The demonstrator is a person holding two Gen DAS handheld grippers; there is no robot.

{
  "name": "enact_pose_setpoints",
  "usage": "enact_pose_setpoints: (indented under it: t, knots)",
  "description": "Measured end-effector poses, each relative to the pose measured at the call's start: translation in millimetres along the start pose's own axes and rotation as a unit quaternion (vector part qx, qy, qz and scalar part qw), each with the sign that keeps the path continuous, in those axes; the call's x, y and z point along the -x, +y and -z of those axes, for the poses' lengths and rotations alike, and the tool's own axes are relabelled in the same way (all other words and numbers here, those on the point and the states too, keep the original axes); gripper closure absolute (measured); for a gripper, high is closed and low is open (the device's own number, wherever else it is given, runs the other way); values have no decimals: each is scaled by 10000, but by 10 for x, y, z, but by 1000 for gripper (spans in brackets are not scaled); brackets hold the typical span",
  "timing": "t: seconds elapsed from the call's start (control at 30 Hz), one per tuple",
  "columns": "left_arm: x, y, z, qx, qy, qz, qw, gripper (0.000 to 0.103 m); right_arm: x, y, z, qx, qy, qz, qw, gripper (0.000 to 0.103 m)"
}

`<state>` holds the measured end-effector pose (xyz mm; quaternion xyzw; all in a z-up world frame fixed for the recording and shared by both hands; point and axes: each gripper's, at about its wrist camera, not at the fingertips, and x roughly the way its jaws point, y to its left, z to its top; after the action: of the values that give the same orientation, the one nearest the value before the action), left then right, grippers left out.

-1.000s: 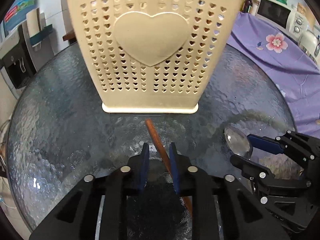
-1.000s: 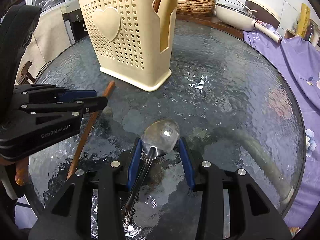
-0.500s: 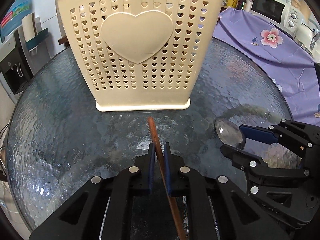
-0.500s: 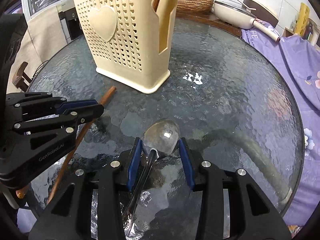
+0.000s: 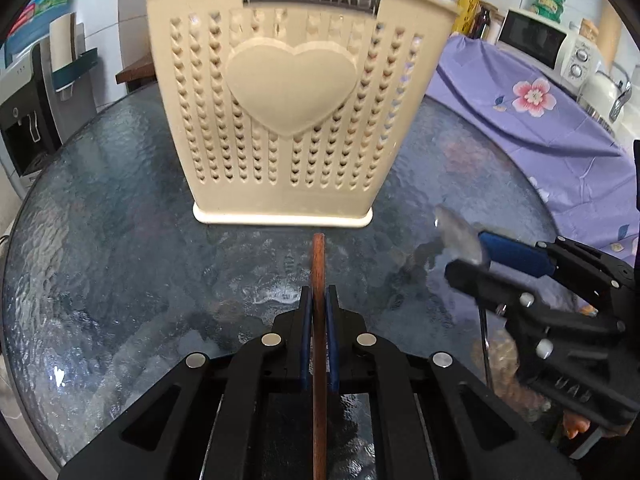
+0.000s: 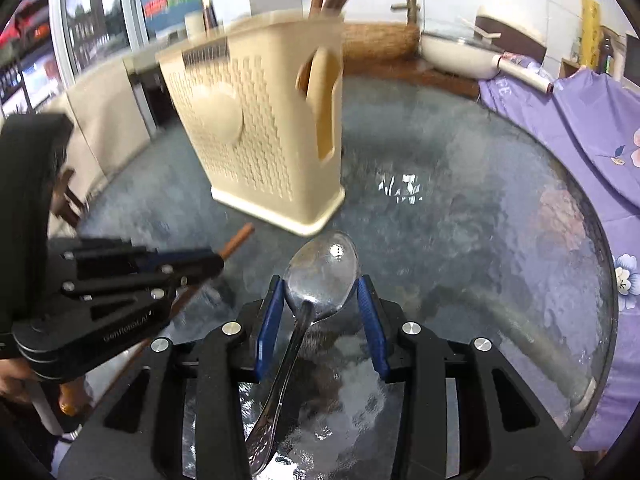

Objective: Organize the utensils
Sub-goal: 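Lift the chopstick over the caddy with the left tool while the right tool carries the spoon there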

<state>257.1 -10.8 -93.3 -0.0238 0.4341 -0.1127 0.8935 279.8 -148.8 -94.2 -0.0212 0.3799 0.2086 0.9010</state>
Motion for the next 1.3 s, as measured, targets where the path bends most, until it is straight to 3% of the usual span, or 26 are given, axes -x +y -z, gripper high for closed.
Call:
enact_pose_setpoints:
  t: [0.13,0.6,1.3]
  knots:
    - [248,23,-45,54,-304,97,9995,96,177,-41,-56,-83,-333,-105,9994,64]
    - [1063,-13,-158,129,-1341,478,9897,96,696,98,-125,32,-903,-282,9955,64]
    - [1547,-47,-301,59,-2056,549,9771,96,923,184,-308,171,-1158,-361,9925,65]
